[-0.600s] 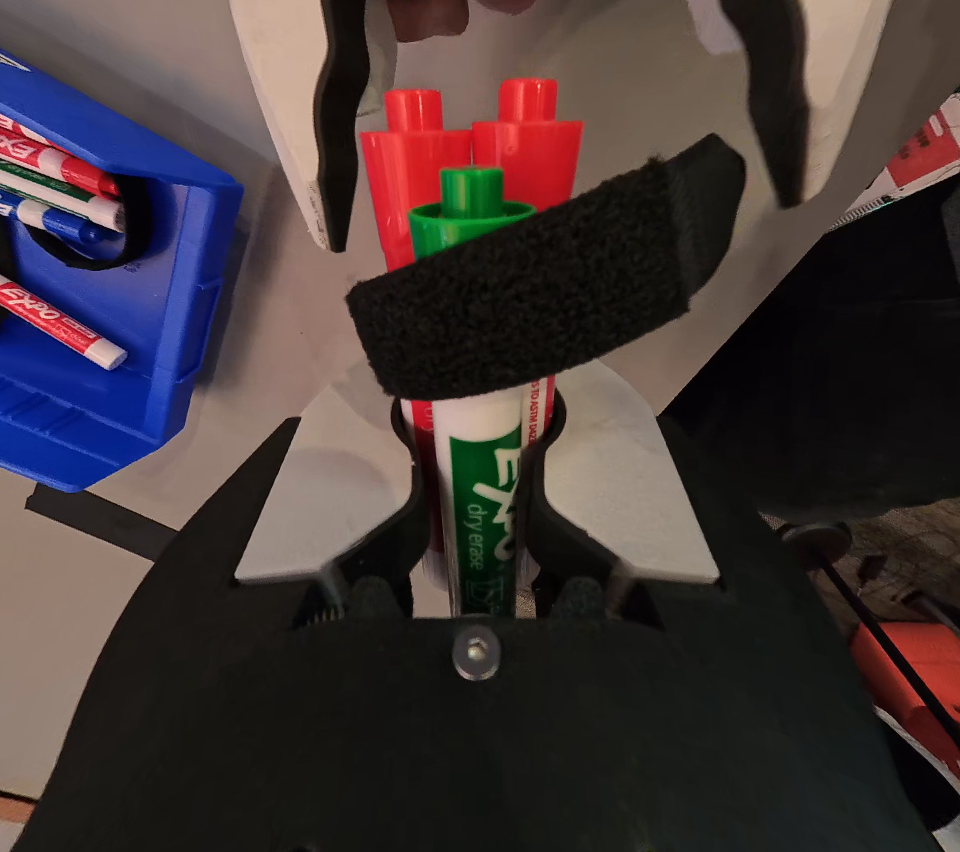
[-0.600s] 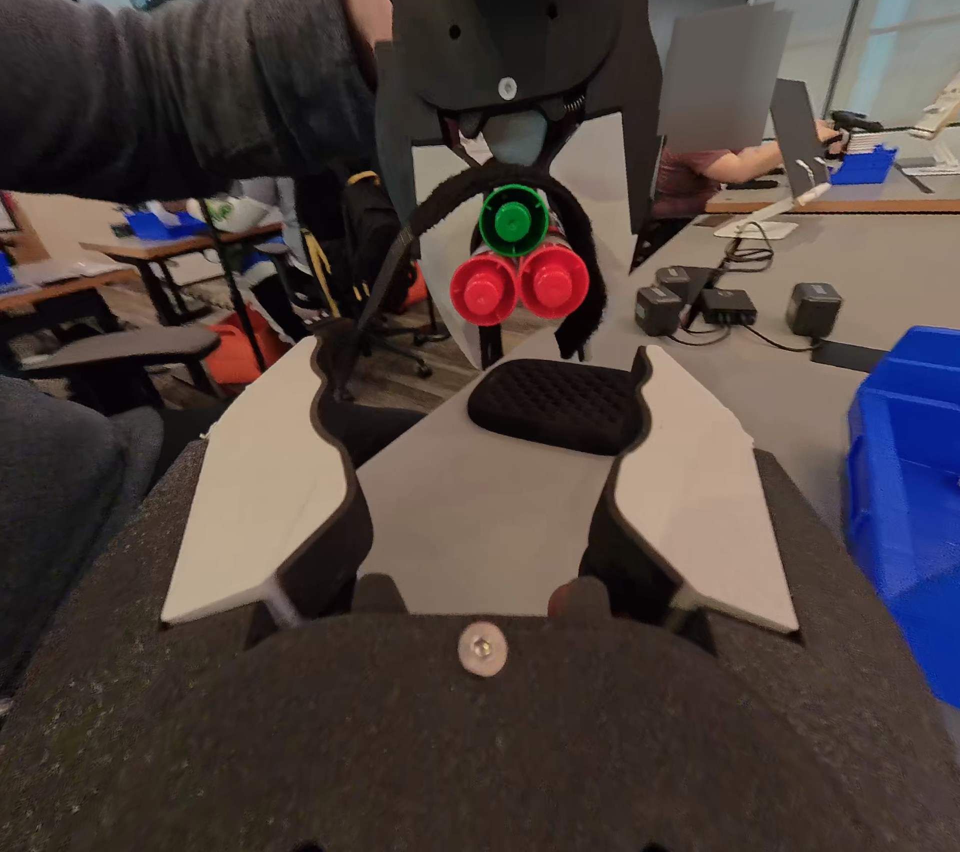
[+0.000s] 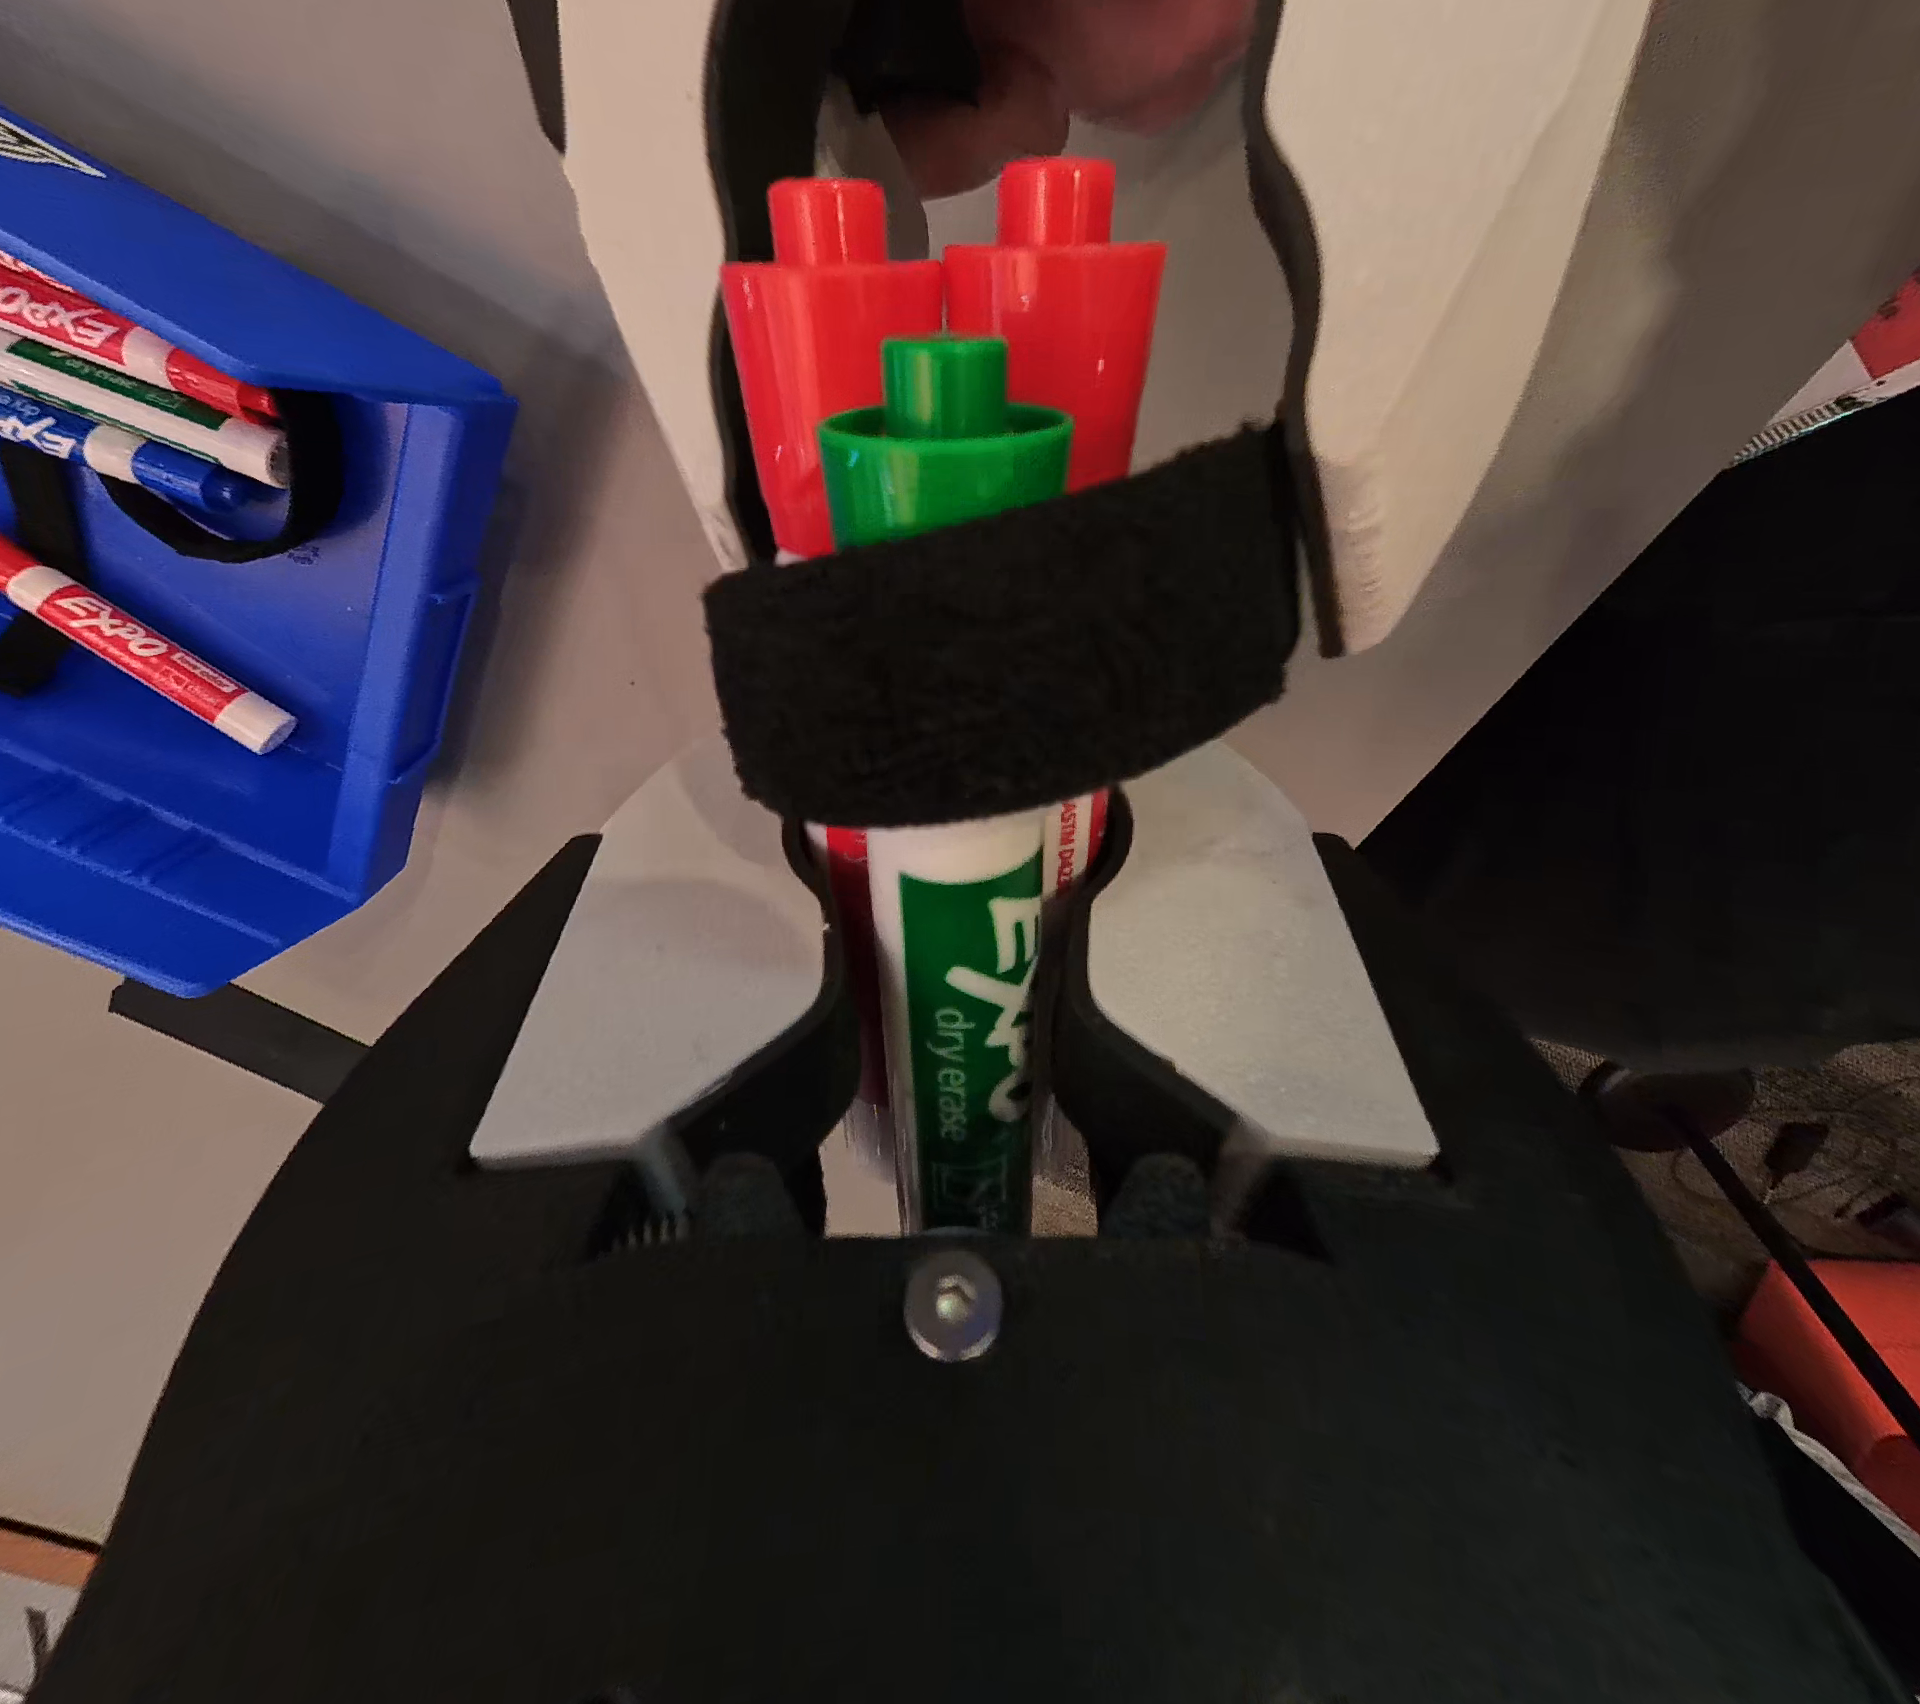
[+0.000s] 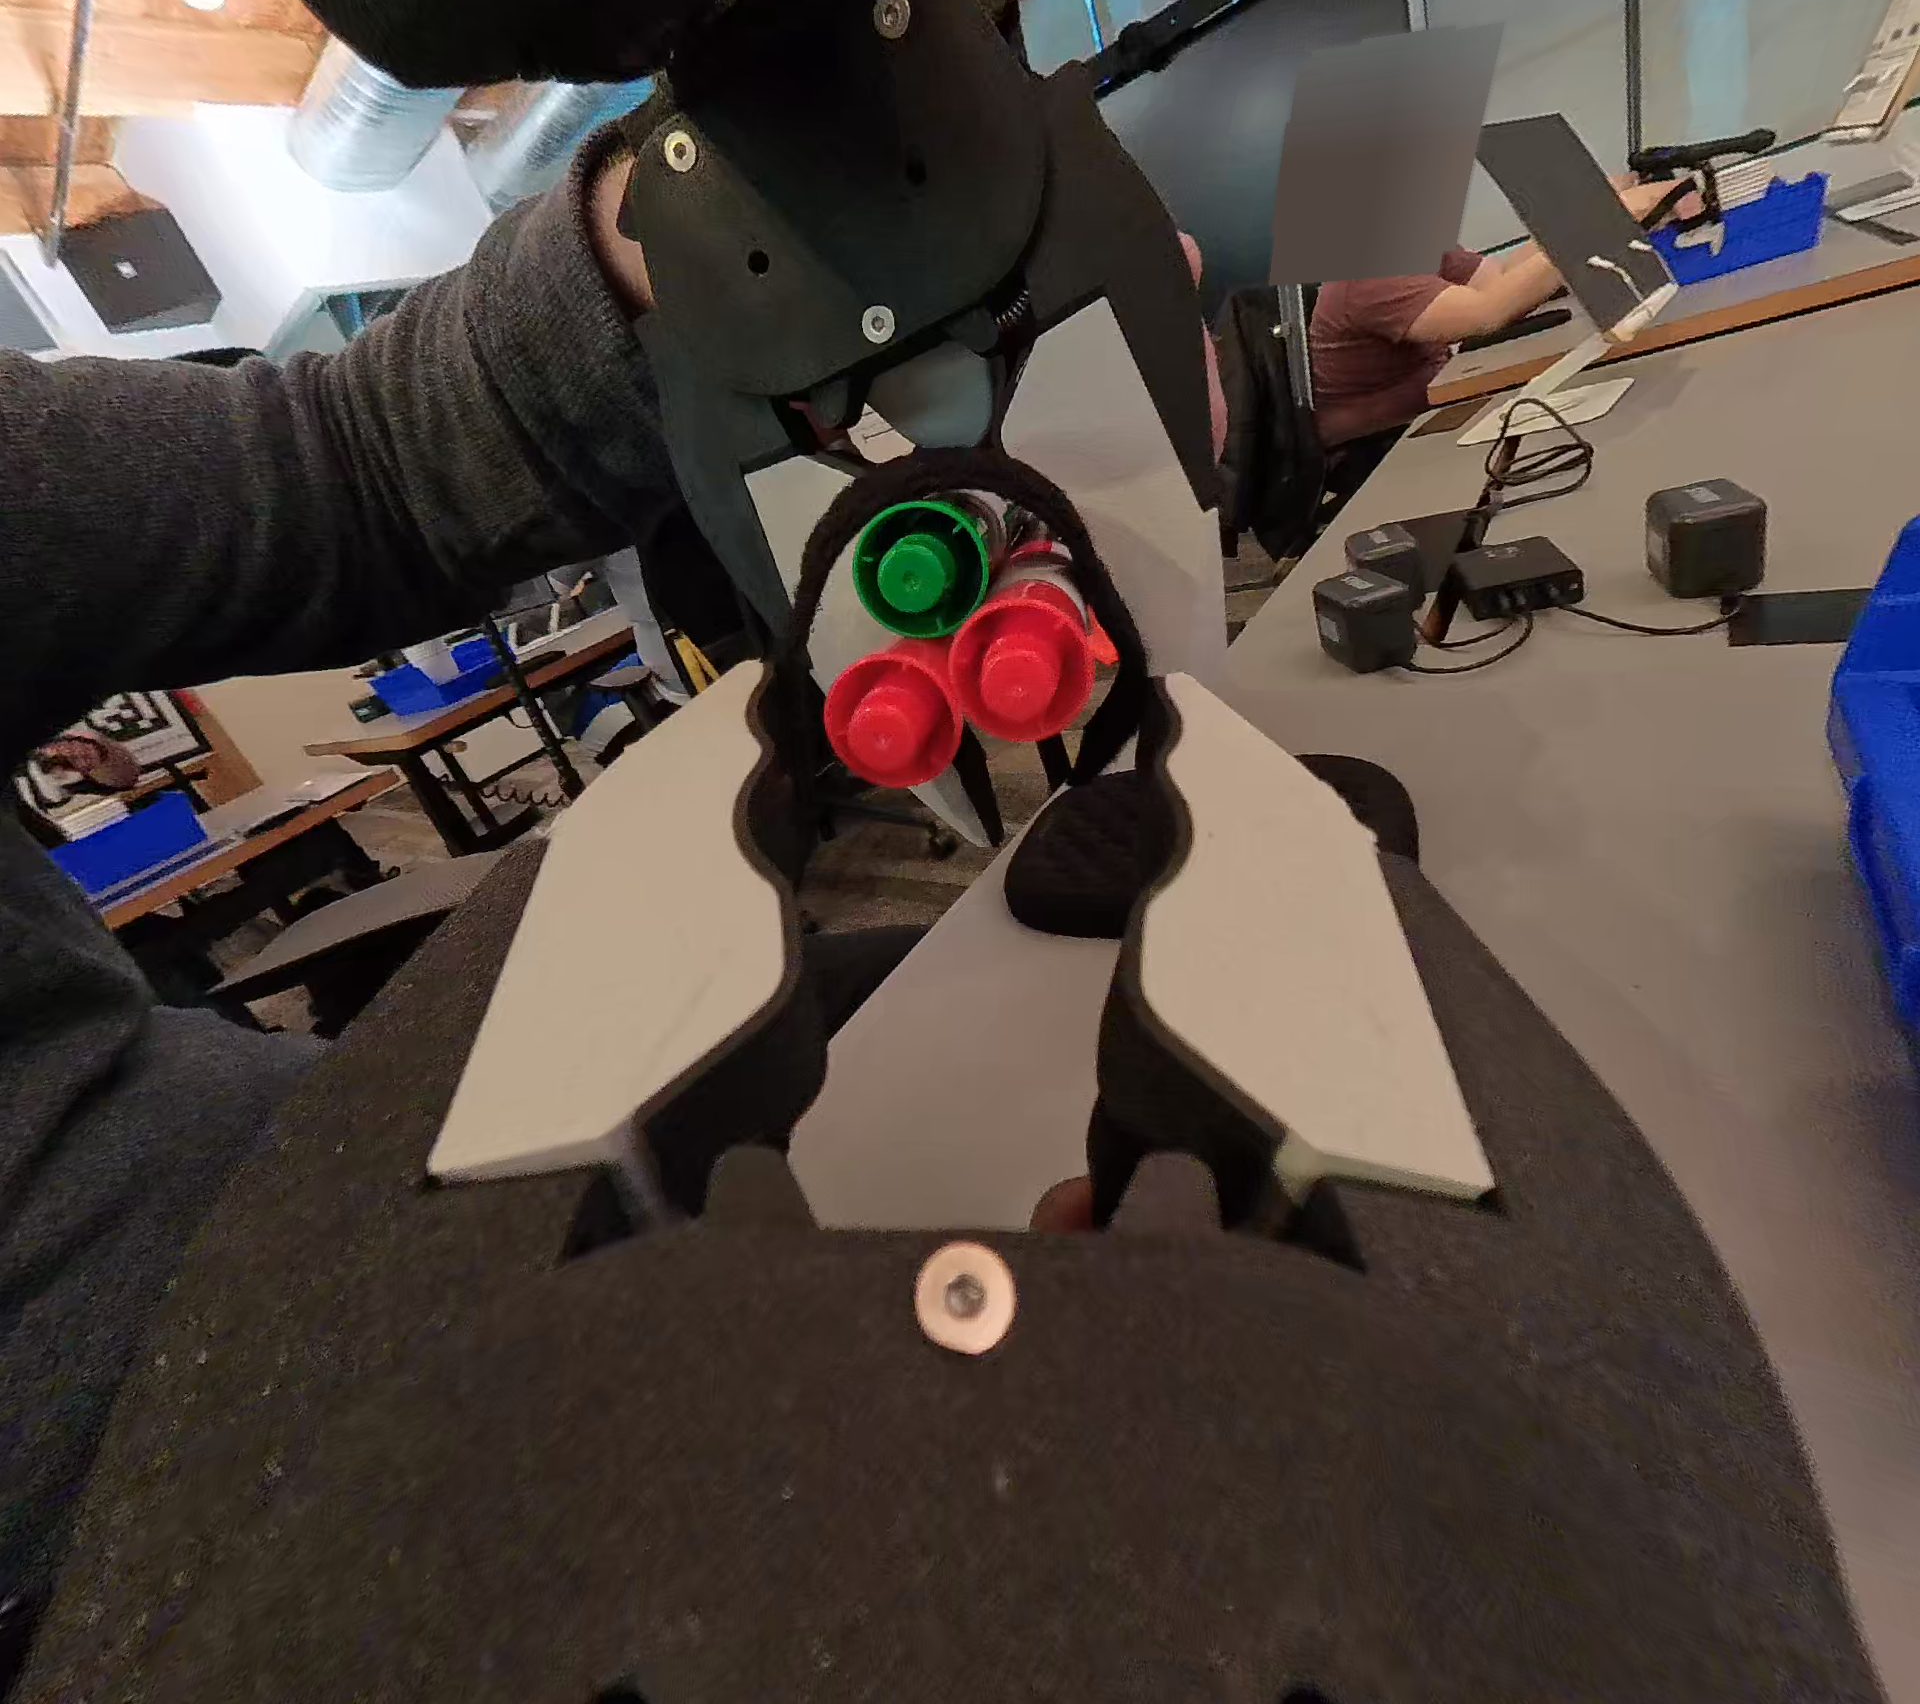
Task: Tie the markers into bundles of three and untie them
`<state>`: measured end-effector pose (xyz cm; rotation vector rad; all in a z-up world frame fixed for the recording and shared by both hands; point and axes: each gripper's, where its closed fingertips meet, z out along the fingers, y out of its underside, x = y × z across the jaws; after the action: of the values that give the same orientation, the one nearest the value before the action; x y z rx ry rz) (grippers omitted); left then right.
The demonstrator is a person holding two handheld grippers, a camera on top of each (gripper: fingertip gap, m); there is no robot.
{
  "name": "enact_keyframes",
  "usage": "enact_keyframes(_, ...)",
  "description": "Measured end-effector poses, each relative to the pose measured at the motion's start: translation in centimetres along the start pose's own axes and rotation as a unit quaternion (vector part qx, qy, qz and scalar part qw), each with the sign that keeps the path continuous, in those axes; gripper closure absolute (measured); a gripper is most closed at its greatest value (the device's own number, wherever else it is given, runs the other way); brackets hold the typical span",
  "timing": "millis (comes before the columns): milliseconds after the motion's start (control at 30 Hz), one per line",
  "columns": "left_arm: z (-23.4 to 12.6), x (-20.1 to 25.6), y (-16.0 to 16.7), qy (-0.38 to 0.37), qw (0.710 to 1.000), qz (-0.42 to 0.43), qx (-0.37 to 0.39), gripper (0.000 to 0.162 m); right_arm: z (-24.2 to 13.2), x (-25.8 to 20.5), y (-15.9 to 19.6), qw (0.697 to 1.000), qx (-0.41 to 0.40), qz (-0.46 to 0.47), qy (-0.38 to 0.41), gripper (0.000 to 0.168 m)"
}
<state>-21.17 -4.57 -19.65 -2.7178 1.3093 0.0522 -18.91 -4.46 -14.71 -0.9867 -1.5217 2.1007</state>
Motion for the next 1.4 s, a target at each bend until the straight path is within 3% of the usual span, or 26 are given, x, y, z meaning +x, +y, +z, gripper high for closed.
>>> enact_keyframes(267,0.0,0.3,-0.4,0.005,1.000,-0.002,0.010,0.119,0.7,0.0,0.8,0.998,-0.026,-0.048,0.040,0.117)
enact_keyframes(433,0.0,0.2,-0.5,0.001,1.000,-0.002,0.015,0.119,0.7,0.2,0.9,0.998,-0.029,-0.046,0.044,0.115)
enact_keyframes(767,0.1,0.2,-0.7,-0.001,1.000,-0.007,0.026,0.119,0.6,0.3,1.0,0.996,-0.029,-0.067,0.053,0.133)
enact_keyframes(933,0.2,0.1,-0.6,-0.003,1.000,-0.008,0.028,0.119,0.6,0.6,1.3,0.996,-0.038,-0.065,0.057,0.126)
enact_keyframes(1267,0.1,-0.2,-0.5,-0.006,0.999,-0.016,0.037,0.119,0.4,1.2,2.0,0.992,-0.054,-0.087,0.071,0.142)
enact_keyframes(1400,0.2,-0.2,-0.4,-0.009,0.999,-0.017,0.037,0.119,0.4,1.4,2.3,0.992,-0.060,-0.085,0.073,0.136)
